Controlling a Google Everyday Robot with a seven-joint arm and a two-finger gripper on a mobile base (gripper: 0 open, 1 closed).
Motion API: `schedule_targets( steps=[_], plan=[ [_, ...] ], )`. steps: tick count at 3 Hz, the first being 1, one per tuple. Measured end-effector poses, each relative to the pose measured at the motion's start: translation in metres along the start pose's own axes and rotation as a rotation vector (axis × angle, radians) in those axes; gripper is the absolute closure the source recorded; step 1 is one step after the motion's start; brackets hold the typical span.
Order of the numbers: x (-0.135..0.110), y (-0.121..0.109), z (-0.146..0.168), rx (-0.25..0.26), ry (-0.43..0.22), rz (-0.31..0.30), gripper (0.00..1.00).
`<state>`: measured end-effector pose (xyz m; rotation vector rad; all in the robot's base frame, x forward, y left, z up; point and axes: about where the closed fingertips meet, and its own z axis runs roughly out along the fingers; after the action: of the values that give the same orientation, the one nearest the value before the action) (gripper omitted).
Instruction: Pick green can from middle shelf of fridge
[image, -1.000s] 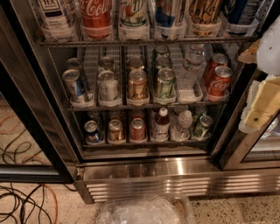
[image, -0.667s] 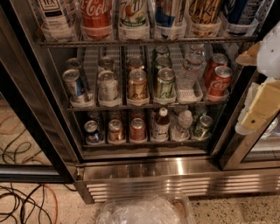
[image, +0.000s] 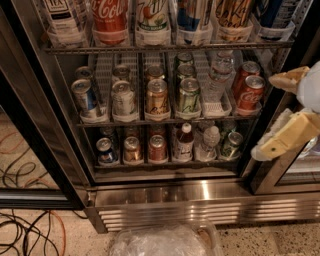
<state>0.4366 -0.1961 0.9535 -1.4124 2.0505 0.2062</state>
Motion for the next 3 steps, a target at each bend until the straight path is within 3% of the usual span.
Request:
schedule_targets(
  steps=[1,2,3],
  plan=[
    [-0.004,0.008,0.012,0.061,-0.157,0.084,0.0],
    [-0.015,-0.003,0.008,0.114,-0.224,0.124,0.0],
    [-0.015,-0.003,0.008,0.114,-0.224,0.124,0.0]
  ],
)
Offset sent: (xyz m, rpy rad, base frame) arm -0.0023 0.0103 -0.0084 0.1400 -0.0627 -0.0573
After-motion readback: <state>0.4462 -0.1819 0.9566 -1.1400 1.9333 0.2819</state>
